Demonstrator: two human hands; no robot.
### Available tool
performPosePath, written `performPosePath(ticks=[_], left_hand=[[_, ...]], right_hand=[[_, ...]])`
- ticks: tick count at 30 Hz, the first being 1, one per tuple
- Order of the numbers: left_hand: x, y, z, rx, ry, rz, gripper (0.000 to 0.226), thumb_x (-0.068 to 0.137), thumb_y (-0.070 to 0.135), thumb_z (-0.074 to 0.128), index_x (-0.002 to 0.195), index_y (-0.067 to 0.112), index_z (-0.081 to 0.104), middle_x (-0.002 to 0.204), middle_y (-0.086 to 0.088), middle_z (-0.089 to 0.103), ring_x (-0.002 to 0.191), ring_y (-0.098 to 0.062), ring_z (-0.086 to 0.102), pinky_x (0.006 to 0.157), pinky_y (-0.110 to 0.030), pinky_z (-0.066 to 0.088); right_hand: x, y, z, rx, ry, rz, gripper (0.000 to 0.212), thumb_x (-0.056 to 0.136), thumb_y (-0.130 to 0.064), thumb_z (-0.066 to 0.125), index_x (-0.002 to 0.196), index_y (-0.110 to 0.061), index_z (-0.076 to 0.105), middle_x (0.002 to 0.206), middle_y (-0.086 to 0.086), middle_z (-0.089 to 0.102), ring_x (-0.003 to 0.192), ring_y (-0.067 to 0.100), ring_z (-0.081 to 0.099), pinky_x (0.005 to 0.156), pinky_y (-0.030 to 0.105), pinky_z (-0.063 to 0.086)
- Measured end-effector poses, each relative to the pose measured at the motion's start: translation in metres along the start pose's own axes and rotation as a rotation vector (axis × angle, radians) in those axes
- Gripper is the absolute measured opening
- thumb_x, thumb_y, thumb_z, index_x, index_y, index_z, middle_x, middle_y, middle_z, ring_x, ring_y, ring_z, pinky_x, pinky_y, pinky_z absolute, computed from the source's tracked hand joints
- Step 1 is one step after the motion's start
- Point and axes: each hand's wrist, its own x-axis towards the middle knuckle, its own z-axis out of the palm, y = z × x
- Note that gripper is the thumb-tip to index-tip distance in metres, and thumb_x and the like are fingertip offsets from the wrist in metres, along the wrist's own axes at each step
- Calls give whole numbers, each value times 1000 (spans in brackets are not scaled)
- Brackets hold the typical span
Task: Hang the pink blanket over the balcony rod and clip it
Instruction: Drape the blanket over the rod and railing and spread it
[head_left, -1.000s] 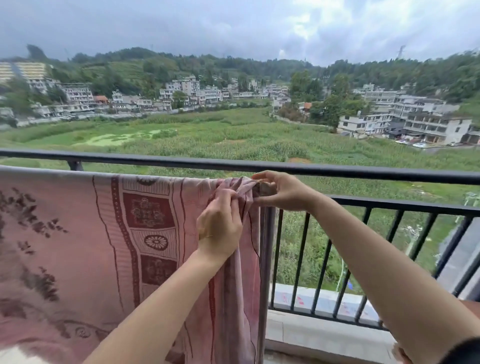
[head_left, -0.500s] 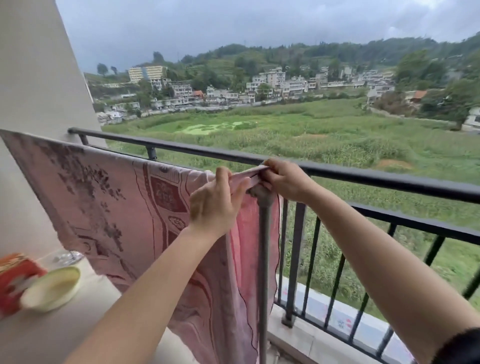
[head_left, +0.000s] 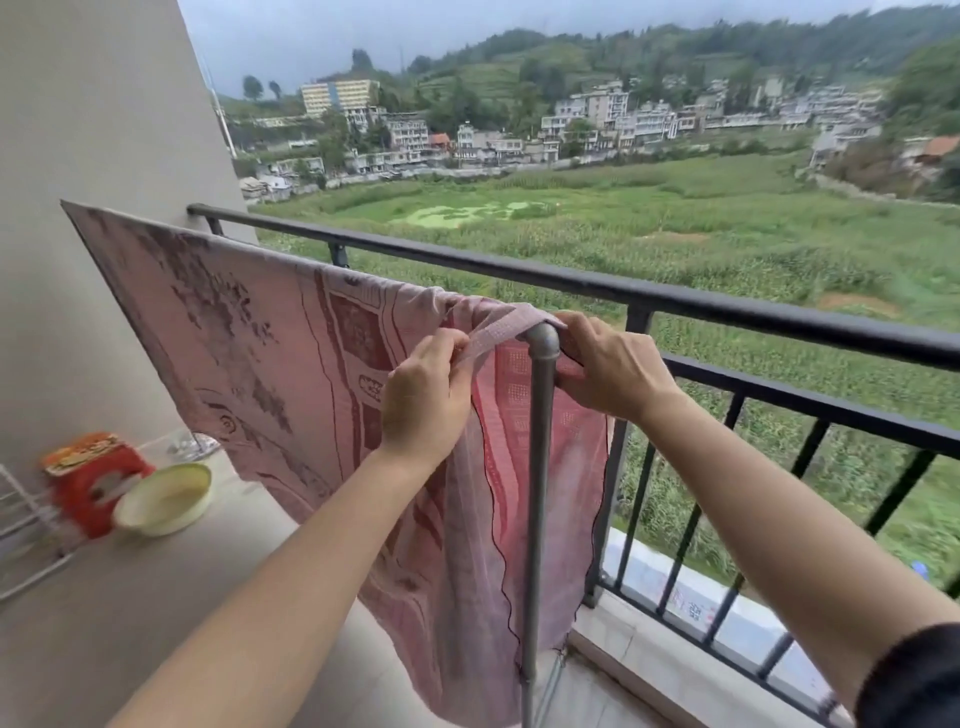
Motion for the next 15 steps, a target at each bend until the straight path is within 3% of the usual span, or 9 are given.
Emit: performPosePath(ticks=[4,7,9,12,15], left_hand=[[32,15,-4,-52,122,7,14,91,12,63,104,8,66,94,-4,67,77,-15,59,68,-21,42],[40,21,-3,-53,171,117,16,88,16,61,99,6,66,85,-3,61,77,-10,49,75,-9,37],[34,17,4,-54,113,230,14,85,12,61,96,6,67,84,-4,60,78,-14,51,80,-18,45],[17,15,19,-120,-29,316,20,81,0,62,98,5,70,86,-8,58,76,-22,59,66,-34,55],[20,30,26,-138,-39,302,26,78,-5,70,102,6,73,84,-7,59,78,-16,56,67,-27,51]], right_hand=[[18,6,-9,154,179,137,40,98,-48,50,125,-18,52,109,10,65,79,35,66,61,37,47],[22,3,-19,336,300,224,39,94,-41,60,125,-19,52,113,8,64,85,28,65,68,41,52],[15,2,-19,440,182,255,44,87,-32,68,126,-21,53,116,4,62,93,19,63,80,47,55],[-2,3,-18,557,-69,242,53,82,-21,69,133,-22,54,123,3,57,106,15,60,92,44,55],[-7,-5,-24,529,-3,209,51,83,-35,53,134,-25,54,124,1,57,105,13,61,91,42,55]])
